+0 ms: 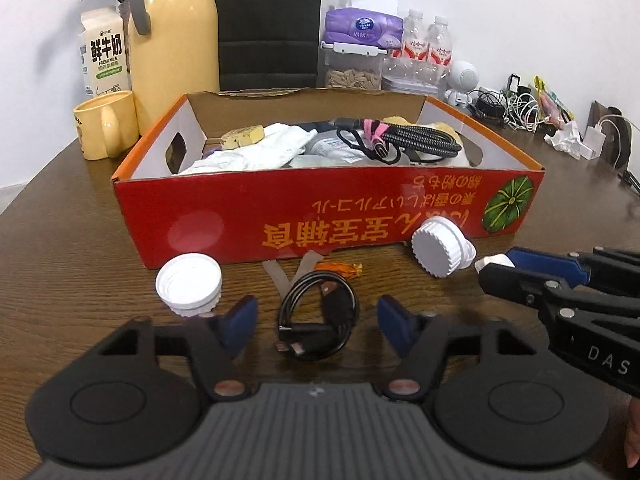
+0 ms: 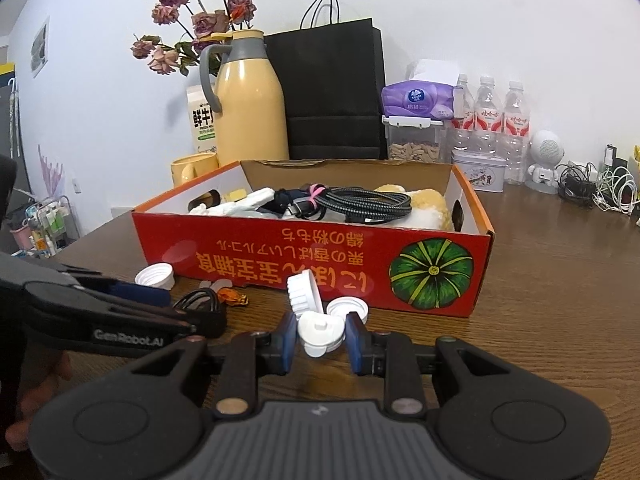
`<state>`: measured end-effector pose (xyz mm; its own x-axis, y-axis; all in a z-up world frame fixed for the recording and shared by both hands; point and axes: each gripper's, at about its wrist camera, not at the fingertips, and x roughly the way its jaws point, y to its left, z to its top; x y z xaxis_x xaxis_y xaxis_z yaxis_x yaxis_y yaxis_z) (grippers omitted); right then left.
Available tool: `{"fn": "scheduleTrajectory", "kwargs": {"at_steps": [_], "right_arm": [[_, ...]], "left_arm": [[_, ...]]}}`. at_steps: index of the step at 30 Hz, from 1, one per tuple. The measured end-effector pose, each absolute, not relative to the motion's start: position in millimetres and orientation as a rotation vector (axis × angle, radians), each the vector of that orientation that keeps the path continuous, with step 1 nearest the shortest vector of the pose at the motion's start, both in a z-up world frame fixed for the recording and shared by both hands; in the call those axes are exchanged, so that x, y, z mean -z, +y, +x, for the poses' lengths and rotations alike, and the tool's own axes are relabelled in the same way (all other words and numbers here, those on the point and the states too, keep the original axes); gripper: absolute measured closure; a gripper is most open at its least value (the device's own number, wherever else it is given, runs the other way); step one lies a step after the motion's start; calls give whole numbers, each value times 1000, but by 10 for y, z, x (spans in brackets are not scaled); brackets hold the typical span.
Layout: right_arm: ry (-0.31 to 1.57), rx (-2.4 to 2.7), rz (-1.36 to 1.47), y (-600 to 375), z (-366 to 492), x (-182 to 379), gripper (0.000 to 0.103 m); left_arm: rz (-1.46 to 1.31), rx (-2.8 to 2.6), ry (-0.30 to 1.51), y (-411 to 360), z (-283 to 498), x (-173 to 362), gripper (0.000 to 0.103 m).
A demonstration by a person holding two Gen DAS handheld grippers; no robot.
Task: Organize objects
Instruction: 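Grasp the black cable with the left gripper while the right holds the white lid, then carry the lid and black cable into the box and open both grippers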
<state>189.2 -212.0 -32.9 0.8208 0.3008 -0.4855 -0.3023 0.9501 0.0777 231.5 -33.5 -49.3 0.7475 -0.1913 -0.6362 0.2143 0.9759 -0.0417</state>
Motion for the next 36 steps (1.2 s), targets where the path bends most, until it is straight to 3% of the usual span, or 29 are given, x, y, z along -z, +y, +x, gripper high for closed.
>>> {"fn": "scheduleTrajectory", "kwargs": {"at_steps": [2, 3, 20, 36], "right_arm": [[517, -323, -3, -2118, 1892, 331, 78], [517, -323, -2, -2120, 1894, 331, 78], [485, -325, -5, -2115, 1857, 310, 78], [304, -291, -57, -1959, 2254, -416, 78]], "left_arm": [[44, 225, 689, -350, 2300, 497, 58], [43, 229, 686, -353, 2289, 495, 59], [-26, 238, 611, -256, 2130, 362, 60], [-78, 192, 416, -191, 2531, -385, 60]]}}
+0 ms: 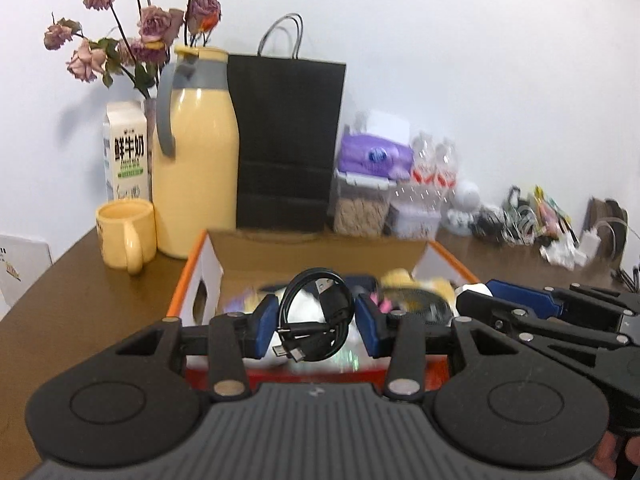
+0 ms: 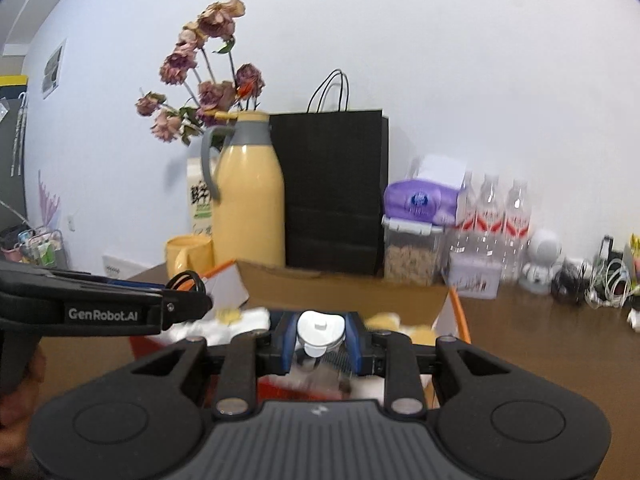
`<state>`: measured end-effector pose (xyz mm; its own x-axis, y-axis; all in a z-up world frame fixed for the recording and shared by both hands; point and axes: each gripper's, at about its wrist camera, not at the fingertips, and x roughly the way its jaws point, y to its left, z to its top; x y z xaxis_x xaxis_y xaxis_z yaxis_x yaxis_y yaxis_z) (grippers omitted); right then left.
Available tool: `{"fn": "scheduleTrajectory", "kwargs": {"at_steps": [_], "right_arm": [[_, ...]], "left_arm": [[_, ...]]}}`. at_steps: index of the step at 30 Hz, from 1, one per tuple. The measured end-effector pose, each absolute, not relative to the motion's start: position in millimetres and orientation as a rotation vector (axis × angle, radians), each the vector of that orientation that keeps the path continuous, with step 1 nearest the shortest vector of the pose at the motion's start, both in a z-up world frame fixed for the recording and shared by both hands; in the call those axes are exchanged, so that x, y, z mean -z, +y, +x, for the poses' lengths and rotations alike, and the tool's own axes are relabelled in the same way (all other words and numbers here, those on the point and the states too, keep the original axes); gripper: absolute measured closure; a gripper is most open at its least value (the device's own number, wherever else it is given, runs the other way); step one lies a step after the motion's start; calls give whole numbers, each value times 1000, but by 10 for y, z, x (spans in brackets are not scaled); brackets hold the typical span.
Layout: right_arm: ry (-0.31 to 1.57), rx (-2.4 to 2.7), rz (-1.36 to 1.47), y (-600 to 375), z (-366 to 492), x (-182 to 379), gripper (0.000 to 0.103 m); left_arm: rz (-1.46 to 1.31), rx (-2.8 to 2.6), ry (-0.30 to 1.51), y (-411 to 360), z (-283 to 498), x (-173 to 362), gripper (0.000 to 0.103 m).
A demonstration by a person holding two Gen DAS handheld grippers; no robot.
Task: Organize objects
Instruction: 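Carry the lid and black cable into the box and open both grippers, then withdraw both tools from the box toward the table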
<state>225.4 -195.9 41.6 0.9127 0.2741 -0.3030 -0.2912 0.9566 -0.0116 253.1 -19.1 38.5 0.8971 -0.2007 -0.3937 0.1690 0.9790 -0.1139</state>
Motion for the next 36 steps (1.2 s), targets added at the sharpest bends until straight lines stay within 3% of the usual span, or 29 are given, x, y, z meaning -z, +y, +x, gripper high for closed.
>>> {"fn": "scheduleTrajectory", "kwargs": {"at_steps": [11, 20, 22, 23, 24, 26, 28, 29, 31, 36], "right_arm": [[319, -232, 19, -1835, 3073, -278, 78], [376, -219, 13, -1884, 3232, -68, 78], [378, -216, 7, -1879, 3210, -62, 78], [376, -213, 5, -1881, 3199, -61, 77], [374, -211, 2, -1886, 3180, -58, 73], [370, -204, 3, -1909, 3144, -64, 59], [364, -193, 5, -1930, 3113, -71, 34], [360, -185, 5, -1941, 3099, -76, 29], [352, -175, 9, -1963, 3076, -81, 7], [356, -171, 14, -1978, 3062, -88, 1]], "left_arm": [[-176, 92, 426, -203, 3290, -292, 60], [-140, 88, 478, -212, 3438, -124, 59], [-124, 82, 477, -228, 3418, -114, 51], [-118, 80, 469, -233, 3393, -113, 42], [-115, 75, 457, -229, 3369, -121, 29], [-118, 64, 423, -207, 3312, -152, 18], [-129, 67, 400, -183, 3267, -187, 11], [-137, 61, 389, -172, 3246, -200, 0], [-148, 52, 364, -157, 3205, -221, 0], [-140, 53, 364, -182, 3179, -231, 0]]}}
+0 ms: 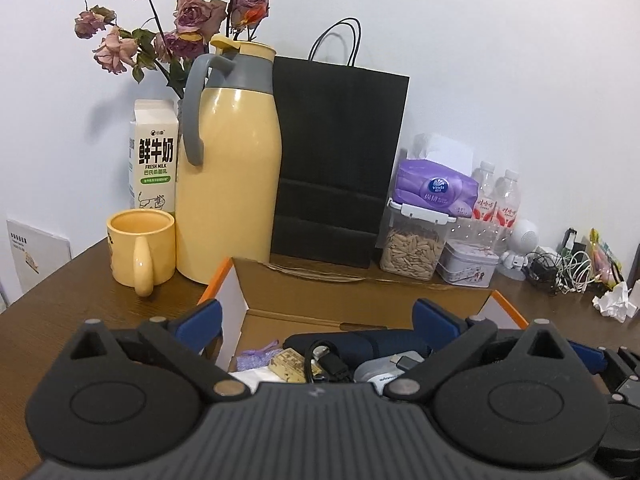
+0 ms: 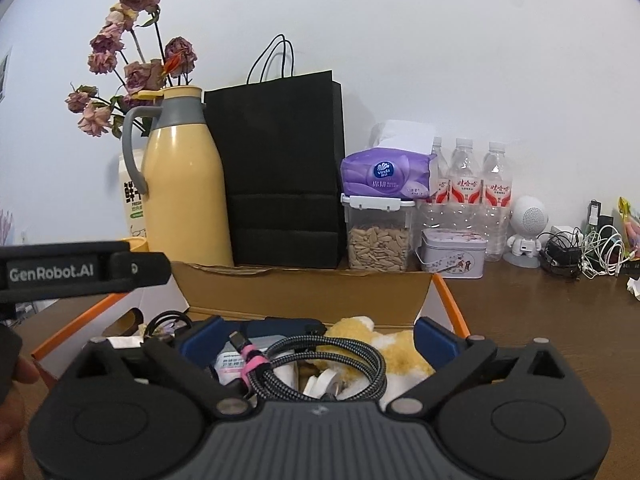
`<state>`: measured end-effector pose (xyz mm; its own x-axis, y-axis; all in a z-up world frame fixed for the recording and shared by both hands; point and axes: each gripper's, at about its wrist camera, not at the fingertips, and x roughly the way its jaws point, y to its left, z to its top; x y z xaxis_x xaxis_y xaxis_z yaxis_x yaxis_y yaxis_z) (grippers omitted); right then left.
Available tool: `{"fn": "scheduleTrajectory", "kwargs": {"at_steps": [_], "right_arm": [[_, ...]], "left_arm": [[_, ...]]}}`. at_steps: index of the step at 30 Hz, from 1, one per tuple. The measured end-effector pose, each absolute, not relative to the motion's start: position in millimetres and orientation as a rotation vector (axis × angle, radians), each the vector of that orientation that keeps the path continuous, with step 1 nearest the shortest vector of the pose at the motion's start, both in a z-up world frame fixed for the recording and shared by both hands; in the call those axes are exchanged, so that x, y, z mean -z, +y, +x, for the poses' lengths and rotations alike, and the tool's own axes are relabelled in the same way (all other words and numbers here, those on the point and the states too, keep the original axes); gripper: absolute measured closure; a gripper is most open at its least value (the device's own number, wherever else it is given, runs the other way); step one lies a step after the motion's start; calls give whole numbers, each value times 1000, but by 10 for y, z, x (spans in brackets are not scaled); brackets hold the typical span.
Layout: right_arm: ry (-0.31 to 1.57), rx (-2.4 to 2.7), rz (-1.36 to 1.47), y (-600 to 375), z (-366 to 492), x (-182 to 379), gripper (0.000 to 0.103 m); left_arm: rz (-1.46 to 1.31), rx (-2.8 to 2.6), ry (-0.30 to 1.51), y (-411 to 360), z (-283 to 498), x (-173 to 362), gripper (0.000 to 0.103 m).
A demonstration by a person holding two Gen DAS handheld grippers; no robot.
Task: Organize objects
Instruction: 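Withdraw both tools from the box toward the table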
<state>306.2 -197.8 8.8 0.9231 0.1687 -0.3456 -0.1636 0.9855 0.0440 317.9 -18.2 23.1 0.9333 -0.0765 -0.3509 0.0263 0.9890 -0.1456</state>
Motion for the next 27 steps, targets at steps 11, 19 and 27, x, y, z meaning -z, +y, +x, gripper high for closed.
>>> {"fn": "scheduleTrajectory", "kwargs": {"at_steps": [11, 19, 27], "right_arm": [[336, -188, -4, -2004, 2829, -114, 0], [312, -245, -52, -2012, 2434, -111, 0], [380, -340, -113, -1950, 2087, 60, 4]], "left_arm": [[-134, 74, 341, -177, 2972, -276, 0], [-91, 81, 336, 2, 2555, -217, 0], [-23, 51, 470, 340, 2321, 81, 0]]}}
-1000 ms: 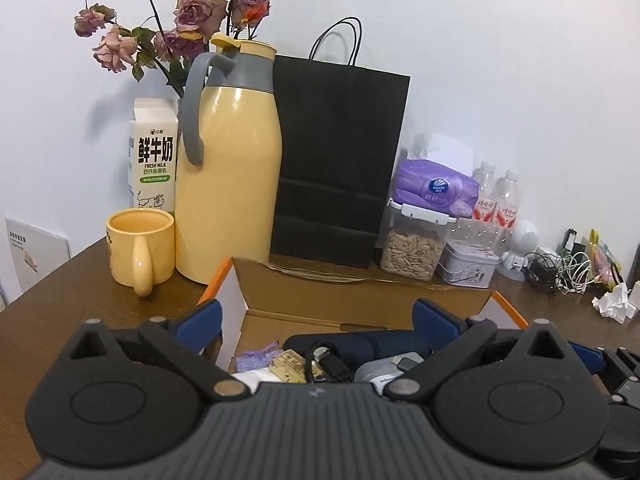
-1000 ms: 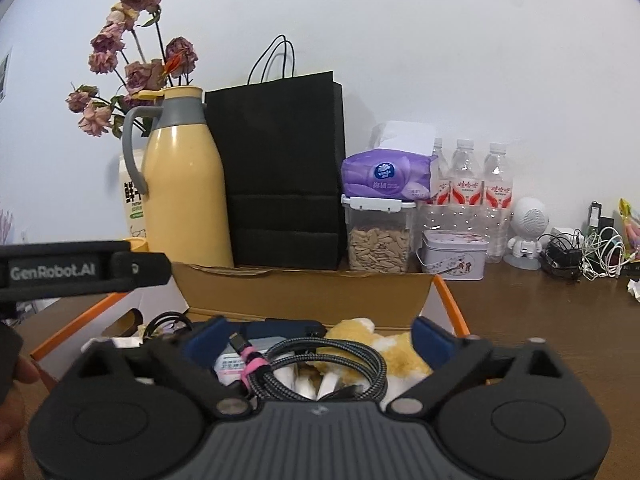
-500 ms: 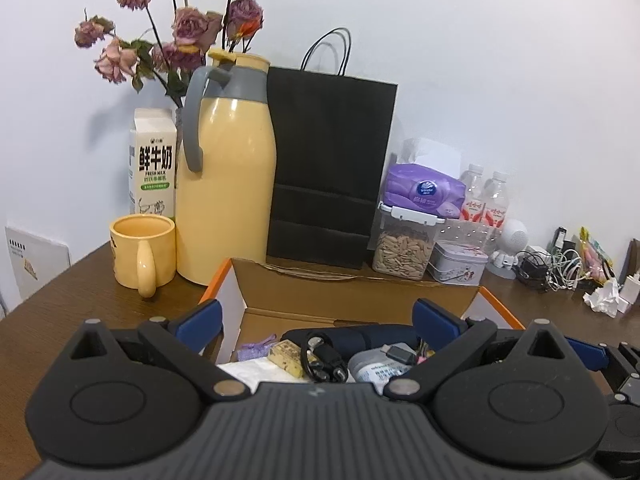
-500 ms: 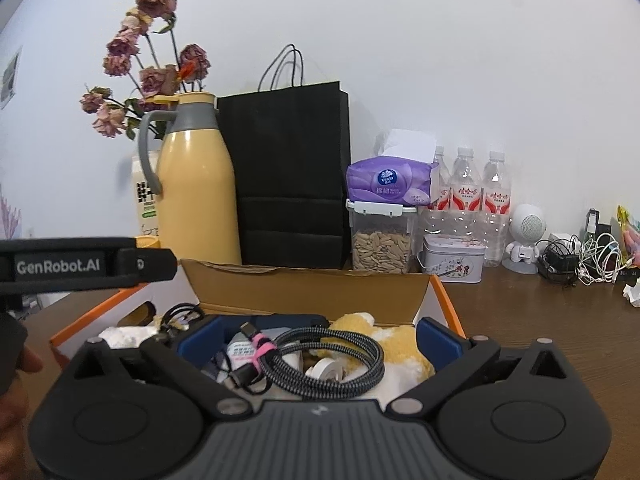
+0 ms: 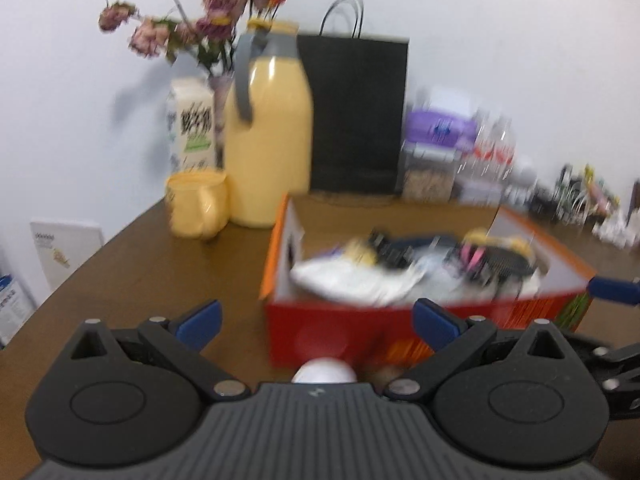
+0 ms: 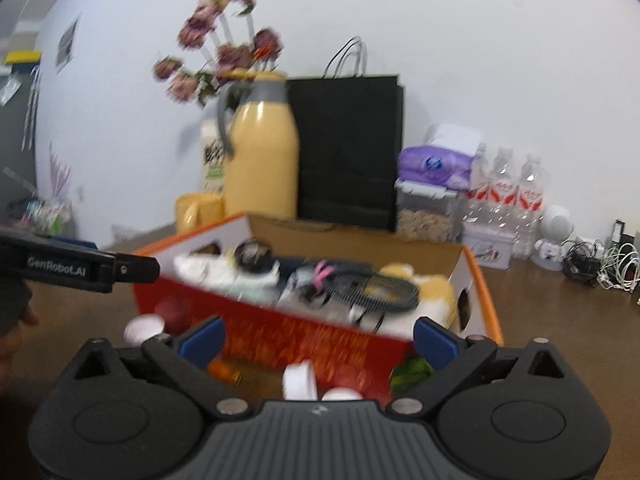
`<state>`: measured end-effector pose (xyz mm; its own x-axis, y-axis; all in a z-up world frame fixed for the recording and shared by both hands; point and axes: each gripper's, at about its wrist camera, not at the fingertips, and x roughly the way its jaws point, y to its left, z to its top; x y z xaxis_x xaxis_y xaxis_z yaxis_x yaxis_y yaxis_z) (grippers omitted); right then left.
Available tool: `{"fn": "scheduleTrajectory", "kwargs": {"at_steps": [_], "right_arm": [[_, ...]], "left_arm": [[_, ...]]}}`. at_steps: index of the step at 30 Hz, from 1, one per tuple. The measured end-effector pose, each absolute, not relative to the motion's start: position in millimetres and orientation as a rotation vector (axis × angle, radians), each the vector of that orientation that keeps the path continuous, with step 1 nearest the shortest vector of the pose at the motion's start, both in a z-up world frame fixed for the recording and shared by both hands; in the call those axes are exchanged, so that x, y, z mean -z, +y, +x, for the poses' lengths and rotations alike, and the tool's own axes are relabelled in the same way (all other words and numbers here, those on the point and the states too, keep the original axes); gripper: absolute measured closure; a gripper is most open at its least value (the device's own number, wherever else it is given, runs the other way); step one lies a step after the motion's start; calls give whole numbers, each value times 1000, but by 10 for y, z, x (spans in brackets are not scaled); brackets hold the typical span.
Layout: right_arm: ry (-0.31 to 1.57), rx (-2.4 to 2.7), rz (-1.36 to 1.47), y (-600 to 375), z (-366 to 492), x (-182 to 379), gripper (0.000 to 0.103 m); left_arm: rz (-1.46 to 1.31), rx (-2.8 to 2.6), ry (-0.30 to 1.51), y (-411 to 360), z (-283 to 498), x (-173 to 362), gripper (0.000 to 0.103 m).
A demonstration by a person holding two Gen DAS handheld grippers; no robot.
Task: Organize objects
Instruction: 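Withdraw both tools from the box toward the table, then grasp a white lid with the left gripper while the right grasps another white lid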
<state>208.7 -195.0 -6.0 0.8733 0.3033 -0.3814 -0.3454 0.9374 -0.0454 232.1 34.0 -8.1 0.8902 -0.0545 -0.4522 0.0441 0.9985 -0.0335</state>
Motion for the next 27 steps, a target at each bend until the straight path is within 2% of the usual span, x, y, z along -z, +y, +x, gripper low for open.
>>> {"fn": "scheduleTrajectory", "kwargs": {"at_steps": [3, 7, 12, 16, 20, 22, 25, 27], "right_arm": [[418, -354, -134, -1893, 2050, 133, 10], [449, -369, -159, -1821, 2041, 200, 24], [476, -365, -176, -1770, 2088, 256, 30], [496, -361, -169, -1749, 2145, 279, 44], [506, -355, -178, -1695, 2182, 310, 46], [512, -347, -183, -1667, 2209, 324, 47], [522, -340, -181, -1627, 2250, 337, 53], [528, -333, -181, -1604, 2270, 347, 55]], "left_arm": [[-20, 37, 539, 434, 2331, 205, 0], [-39, 24, 597, 501, 2390, 317, 0], [-17, 44, 636, 440, 2442, 394, 0], [2, 54, 645, 382, 2478, 419, 0], [15, 53, 645, 346, 2492, 426, 0], [23, 47, 646, 330, 2501, 430, 4], [28, 48, 653, 311, 2528, 439, 20], [26, 60, 662, 303, 2539, 448, 37]]}}
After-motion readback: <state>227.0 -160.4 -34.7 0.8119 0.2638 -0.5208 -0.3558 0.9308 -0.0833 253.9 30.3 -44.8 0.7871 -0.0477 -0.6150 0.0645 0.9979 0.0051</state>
